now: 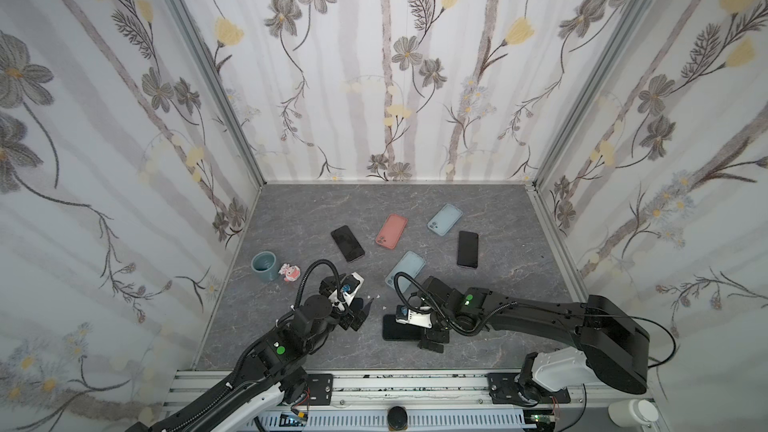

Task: Put the phone into the phone case
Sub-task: 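Lower the right gripper over the cased black phone and grasp it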

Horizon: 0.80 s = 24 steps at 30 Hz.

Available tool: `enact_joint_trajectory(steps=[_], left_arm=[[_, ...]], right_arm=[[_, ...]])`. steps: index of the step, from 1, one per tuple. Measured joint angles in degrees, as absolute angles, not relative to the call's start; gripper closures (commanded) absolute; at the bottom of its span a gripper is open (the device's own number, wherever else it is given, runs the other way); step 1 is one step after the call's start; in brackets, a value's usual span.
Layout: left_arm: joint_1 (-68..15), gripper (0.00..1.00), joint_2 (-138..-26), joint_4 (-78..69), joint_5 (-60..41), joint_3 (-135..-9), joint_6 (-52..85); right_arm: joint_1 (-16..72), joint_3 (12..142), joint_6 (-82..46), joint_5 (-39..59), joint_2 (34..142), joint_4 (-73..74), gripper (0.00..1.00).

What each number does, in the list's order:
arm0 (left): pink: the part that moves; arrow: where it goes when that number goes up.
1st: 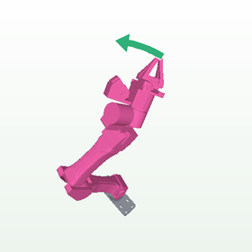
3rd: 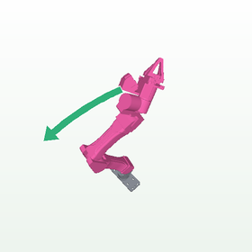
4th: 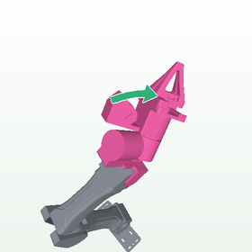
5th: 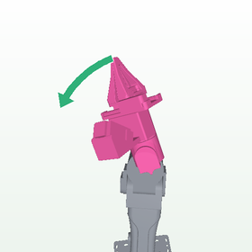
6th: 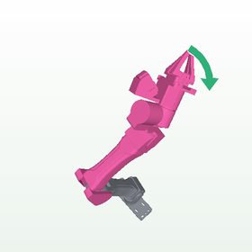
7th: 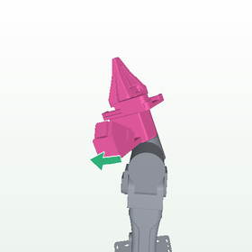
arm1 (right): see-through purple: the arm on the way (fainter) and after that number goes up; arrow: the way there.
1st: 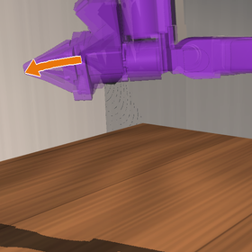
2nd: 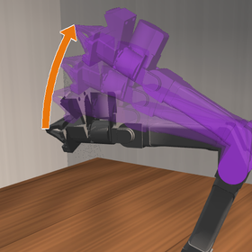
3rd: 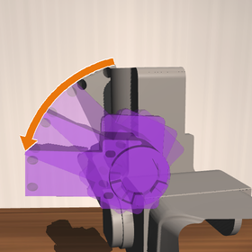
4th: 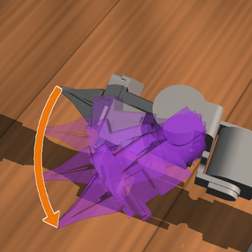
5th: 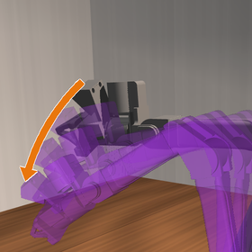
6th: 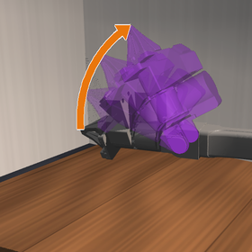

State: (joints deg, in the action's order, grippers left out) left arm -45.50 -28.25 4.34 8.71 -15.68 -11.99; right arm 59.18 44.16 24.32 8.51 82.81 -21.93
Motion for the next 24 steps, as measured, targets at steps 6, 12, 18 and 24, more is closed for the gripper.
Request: enact_joint_trajectory(steps=[6, 12, 18, 24], left_arm=[[-45.0, 0.0, -28.2, 4.1, 7.7, -15.5, -12.0], [-44.6, 0.0, -28.0, 4.0, 7.4, -15.5, -12.0], [-44.3, 0.0, -28.0, 3.7, 7.3, -15.4, -12.0], [-44.1, 0.0, -28.0, 3.7, 7.0, -15.2, -12.0]], right_arm=[[59.2, 46.0, 24.6, 9.2, 85.1, -21.3, 0.0], [59.1, 47.2, 24.7, 10.3, 86.4, -22.2, 0.0], [59.1, 47.5, 24.8, 11.5, 88.0, -22.4, 0.0], [59.1, 48.0, 24.8, 11.6, 90.1, -22.5, 0.0]])
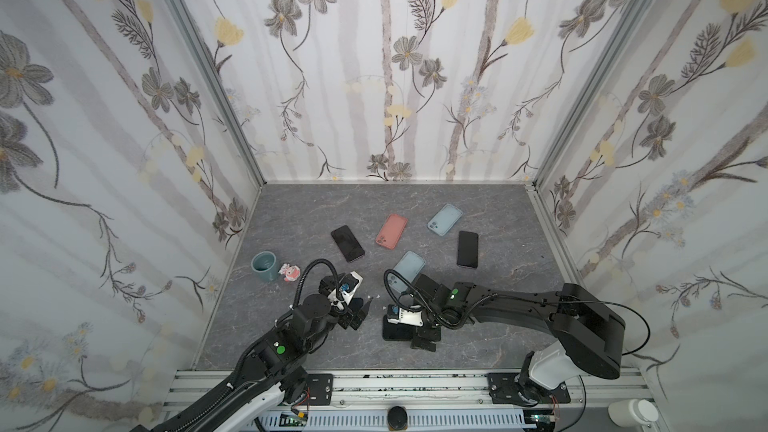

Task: Put the phone into the phone case
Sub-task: 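Lower the right gripper over the cased black phone and grasp it, then lift the cased phone with the right gripper and carry it farther from the robot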

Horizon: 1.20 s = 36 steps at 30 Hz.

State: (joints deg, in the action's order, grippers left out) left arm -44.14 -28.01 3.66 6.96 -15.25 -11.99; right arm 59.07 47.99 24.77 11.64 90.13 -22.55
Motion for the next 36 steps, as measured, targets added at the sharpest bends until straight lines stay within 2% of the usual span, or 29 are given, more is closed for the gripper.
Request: enact_joint_trajectory(steps=[9, 24, 36], left_arm=[[-43.9, 0.0, -28.5, 3.6, 6.4, -15.1, -12.0], [-43.7, 0.0, -28.8, 3.4, 5.8, -15.1, -12.0], [-43.7, 0.0, -28.8, 3.3, 5.5, -15.1, -12.0]], right_arm=[[59.0, 48.8, 25.1, 11.4, 94.5, -19.7, 0.07], [58.9, 49.3, 24.1, 11.2, 94.9, -18.5, 0.35], [56.0, 51.1, 19.1, 6.5, 92.2, -23.4, 0.42]])
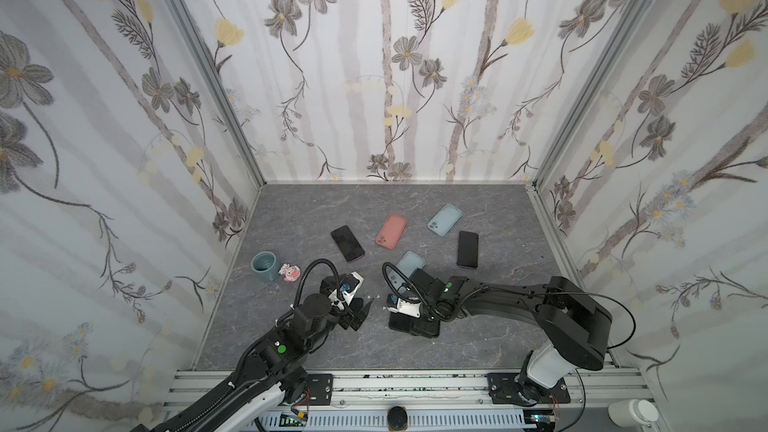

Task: Put the phone into the phone case
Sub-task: 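Lift the cased phone with the right gripper and carry it farther from the robot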

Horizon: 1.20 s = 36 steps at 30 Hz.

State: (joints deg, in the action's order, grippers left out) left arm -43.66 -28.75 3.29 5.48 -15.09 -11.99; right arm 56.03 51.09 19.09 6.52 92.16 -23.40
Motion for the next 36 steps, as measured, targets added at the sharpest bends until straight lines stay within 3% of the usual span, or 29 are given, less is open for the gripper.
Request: enact_joint_trajectory(steps=[8, 20, 30, 36], left_arm=[[-43.6, 0.0, -29.9, 2.7, 4.6, -15.1, -11.6], [-43.7, 0.0, -47.5, -7.0, -4.0, -23.4, -8.9], [-43.9, 0.0, -68.0, -18.7, -12.8, -37.7, -9.0], [-44.2, 0.0, -71.1, -23.3, -16.6, -38.9, -8.8]], right_arm=[[49.0, 50.0, 14.2, 6.3, 82.4, -21.7, 0.43], [23.7, 52.2, 8.6, 6.0, 78.5, -21.5, 0.46], [3.6, 64.9, 7.6, 2.6, 93.5, -19.0, 0.46], [-2.4, 78.4, 7.6, 1.8, 107.4, -19.2, 0.46]])
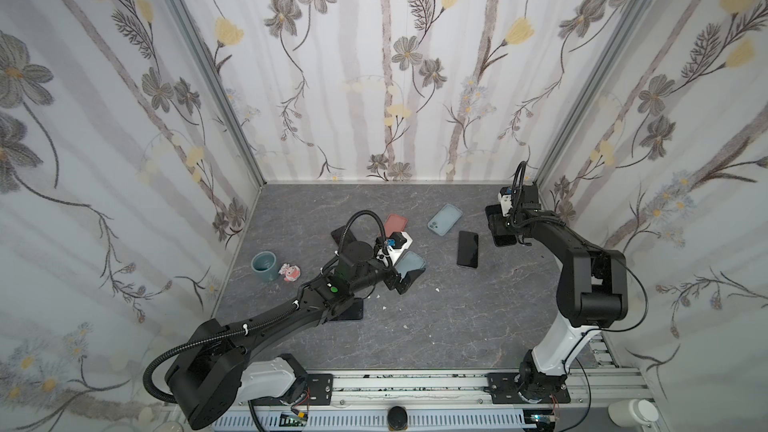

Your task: Put the phone into the phone case

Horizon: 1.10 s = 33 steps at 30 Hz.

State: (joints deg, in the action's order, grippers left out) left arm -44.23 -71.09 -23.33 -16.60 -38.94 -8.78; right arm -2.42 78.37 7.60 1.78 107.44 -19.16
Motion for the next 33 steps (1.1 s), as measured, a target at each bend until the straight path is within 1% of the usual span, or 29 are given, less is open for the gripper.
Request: enact_joint_trajectory(steps=[3, 9, 18, 20, 21, 24, 25, 28, 33], left_arm=[[-44.6, 0.0, -70.5, -23.9, -17.6, -38.6, -7.2], [-46.5, 0.0, -68.5, -24.2, -18.2, -38.3, -7.0], [-46.9, 0.0, -67.4, -24.2, -17.7, -38.3, -7.2], [-46.9, 0.0, -67.3, -24.2, -17.6, -38.3, -7.2], [-46.9, 0.0, -67.3, -24.2, -17.6, -38.3, -7.2], [-46.9, 0.0, -67.3, -24.1, -17.6, -38.4, -7.3], [-46.9, 0.0, -67.3, -24.1, -17.6, -38.4, -7.3], [-46.9, 0.0, -67.4, -24.0, -17.6, -38.5, -7.3], [-46.9, 0.0, -67.9, -23.2, -17.6, -38.9, -7.2]], right_arm=[[-4.0, 84.5, 7.9, 1.8, 113.4, -19.4, 0.46], [-4.6, 88.6, 9.3, 0.7, 118.9, -19.6, 0.45], [-5.5, 94.2, 8.5, -0.6, 127.1, -22.4, 0.43], [-5.9, 95.5, 7.9, -0.5, 128.1, -23.1, 0.4], [-6.1, 96.3, 7.4, -0.4, 128.7, -23.1, 0.37], [-6.5, 98.6, 6.1, -0.4, 130.3, -23.5, 0.21], [-6.6, 98.9, 5.8, -0.4, 130.6, -23.5, 0.18], [-6.7, 99.1, 5.3, -0.7, 130.7, -23.5, 0.13], [-6.8, 99.1, 4.5, -0.6, 130.5, -23.6, 0.1]])
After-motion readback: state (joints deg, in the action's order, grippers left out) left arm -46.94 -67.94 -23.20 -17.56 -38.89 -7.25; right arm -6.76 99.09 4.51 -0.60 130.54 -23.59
